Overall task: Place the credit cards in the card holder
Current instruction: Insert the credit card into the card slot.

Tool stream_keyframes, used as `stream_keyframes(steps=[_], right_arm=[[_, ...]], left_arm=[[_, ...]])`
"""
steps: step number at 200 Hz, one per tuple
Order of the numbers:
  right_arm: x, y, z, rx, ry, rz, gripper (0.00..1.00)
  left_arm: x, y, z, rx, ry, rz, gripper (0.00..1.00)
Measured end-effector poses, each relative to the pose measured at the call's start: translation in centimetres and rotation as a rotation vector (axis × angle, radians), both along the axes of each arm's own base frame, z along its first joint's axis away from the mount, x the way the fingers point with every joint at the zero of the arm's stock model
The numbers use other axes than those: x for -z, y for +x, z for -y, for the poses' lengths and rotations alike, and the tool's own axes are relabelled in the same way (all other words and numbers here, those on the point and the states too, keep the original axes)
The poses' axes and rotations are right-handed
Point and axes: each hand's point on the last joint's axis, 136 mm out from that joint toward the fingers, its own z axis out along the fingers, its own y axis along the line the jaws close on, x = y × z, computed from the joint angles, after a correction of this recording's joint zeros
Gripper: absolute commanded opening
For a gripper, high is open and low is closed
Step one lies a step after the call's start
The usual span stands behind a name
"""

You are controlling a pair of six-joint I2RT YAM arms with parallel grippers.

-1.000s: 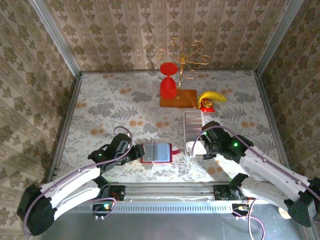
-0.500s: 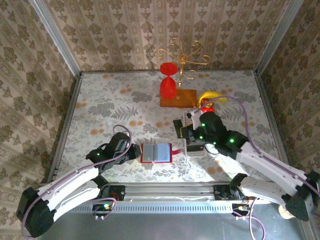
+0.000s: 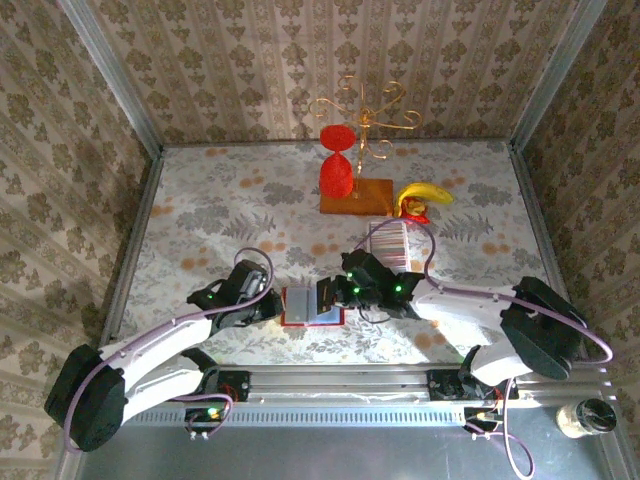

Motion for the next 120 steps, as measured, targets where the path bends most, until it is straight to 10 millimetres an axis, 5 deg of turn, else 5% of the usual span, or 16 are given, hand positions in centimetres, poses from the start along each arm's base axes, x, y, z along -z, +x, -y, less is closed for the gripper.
stream_keyframes(steps=[120], right_arm=[[3.0, -0.3, -2.1, 0.003, -0.004, -0.053, 0.00]], left_arm=[[1.4, -0.4, 0.4, 0.031, -0.006, -0.034, 0.13]])
